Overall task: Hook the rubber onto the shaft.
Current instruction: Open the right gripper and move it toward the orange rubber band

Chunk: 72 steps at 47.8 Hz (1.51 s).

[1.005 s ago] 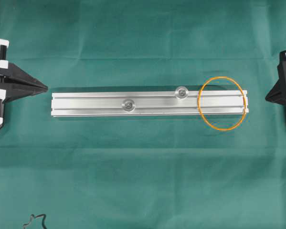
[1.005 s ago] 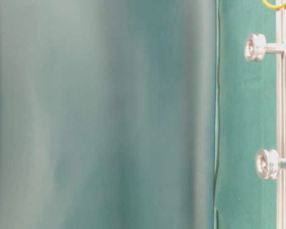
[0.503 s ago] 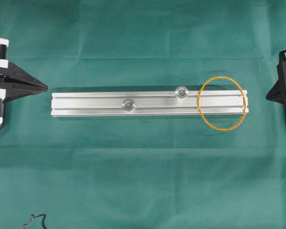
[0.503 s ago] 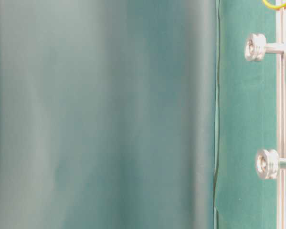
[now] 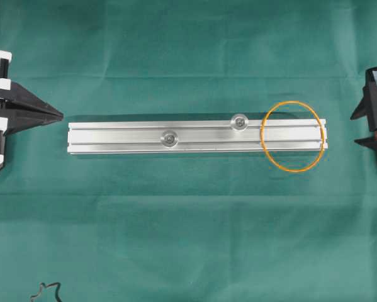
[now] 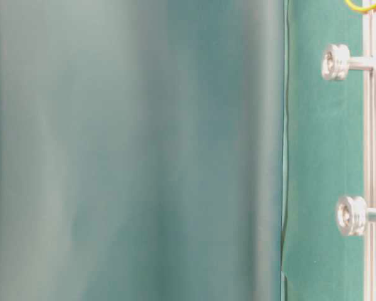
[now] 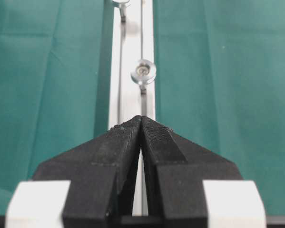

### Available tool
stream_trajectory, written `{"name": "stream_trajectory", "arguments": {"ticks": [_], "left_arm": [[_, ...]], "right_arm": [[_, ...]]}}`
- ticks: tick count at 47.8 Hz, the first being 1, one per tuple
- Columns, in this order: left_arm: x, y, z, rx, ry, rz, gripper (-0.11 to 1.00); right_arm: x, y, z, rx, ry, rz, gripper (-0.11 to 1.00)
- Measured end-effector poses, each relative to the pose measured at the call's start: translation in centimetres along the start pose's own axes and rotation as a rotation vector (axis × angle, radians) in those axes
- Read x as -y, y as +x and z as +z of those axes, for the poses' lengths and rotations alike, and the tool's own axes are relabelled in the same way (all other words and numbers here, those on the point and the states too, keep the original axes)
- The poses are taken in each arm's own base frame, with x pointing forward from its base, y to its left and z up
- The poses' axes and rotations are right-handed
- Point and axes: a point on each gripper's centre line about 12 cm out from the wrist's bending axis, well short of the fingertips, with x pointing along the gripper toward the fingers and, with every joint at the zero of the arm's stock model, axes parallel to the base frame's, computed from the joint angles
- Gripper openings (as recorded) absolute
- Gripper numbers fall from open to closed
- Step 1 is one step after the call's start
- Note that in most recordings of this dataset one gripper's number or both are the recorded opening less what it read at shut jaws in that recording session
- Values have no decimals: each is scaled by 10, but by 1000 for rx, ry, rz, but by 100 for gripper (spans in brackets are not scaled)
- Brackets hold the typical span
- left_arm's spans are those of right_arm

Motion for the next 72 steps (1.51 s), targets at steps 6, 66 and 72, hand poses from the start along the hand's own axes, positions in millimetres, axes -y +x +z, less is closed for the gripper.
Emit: {"name": "stream_trajectory", "arguments": {"ticks": [6, 66, 72], "left_arm": [[0, 0, 1, 2, 0, 0, 0], [0, 0, 0, 0, 0, 0, 0], [0, 0, 0, 0, 0, 0, 0]], "right_arm": [[0, 0, -1, -11, -3, -3, 99], [0, 7, 7, -53, -4, -6, 97], [-1, 11, 14, -55, -3, -5, 97]]}}
